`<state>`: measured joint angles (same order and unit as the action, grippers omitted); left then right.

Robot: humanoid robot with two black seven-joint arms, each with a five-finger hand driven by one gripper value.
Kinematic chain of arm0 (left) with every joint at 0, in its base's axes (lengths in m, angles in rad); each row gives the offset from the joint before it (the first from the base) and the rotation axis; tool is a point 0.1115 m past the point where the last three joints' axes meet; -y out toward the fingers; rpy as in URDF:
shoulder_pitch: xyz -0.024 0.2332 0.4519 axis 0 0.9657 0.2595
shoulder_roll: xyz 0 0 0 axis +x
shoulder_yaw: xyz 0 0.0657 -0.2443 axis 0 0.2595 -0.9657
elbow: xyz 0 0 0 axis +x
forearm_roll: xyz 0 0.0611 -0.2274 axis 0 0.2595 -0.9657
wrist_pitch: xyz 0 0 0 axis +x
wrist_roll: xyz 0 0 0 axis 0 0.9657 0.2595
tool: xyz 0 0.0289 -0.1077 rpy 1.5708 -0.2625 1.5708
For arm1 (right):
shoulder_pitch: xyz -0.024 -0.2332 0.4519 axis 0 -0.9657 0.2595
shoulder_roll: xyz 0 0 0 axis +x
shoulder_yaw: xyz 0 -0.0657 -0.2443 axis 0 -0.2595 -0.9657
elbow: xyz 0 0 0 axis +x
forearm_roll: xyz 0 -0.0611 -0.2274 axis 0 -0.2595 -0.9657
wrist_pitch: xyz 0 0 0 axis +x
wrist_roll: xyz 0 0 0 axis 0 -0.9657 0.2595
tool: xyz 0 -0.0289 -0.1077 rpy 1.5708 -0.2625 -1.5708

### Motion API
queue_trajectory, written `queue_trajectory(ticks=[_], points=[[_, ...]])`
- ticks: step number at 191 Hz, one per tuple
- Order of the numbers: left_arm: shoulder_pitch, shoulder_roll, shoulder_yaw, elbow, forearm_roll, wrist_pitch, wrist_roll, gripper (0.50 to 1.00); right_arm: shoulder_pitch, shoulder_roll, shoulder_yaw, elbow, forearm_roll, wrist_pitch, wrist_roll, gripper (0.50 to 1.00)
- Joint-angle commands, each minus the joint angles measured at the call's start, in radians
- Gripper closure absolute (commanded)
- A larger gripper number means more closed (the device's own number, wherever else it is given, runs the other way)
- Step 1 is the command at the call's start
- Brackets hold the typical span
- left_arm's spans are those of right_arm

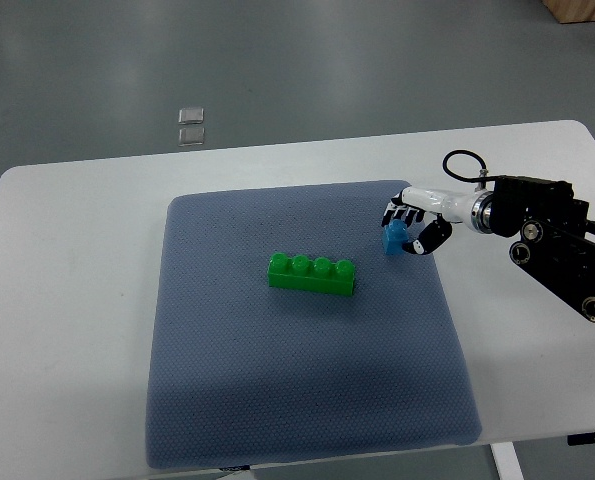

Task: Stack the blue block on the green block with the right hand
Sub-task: 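Close the right hand fingers around the blue block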

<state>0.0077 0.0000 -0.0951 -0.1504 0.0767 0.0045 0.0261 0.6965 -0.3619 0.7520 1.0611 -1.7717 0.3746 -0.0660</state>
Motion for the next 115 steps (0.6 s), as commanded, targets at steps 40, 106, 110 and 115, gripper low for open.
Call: queue_trajectory(ticks=[40,106,110,115], points=[[0.0,0.0,0.0,0.0,0.0,0.0,0.0,0.5,0.0,0.0,0.0,0.0,-0.006,-0.005,0.0,0.846],[0.0,0.0,0.0,0.0,0.0,0.0,0.0,0.5,0.001,0.0,0.0,-0.001,-0.012,-0.006,0.002,0.92],[0.0,0.0,0.0,0.0,0.0,0.0,0.0,0.5,0.001,0.0,0.0,-0.001,-0.012,-0.006,0.002,0.928],[0.0,0.0,0.0,0.0,0.0,0.0,0.0,0.5,0.001,0.0,0.0,-0.001,-0.012,-0.005,0.002,0.94]])
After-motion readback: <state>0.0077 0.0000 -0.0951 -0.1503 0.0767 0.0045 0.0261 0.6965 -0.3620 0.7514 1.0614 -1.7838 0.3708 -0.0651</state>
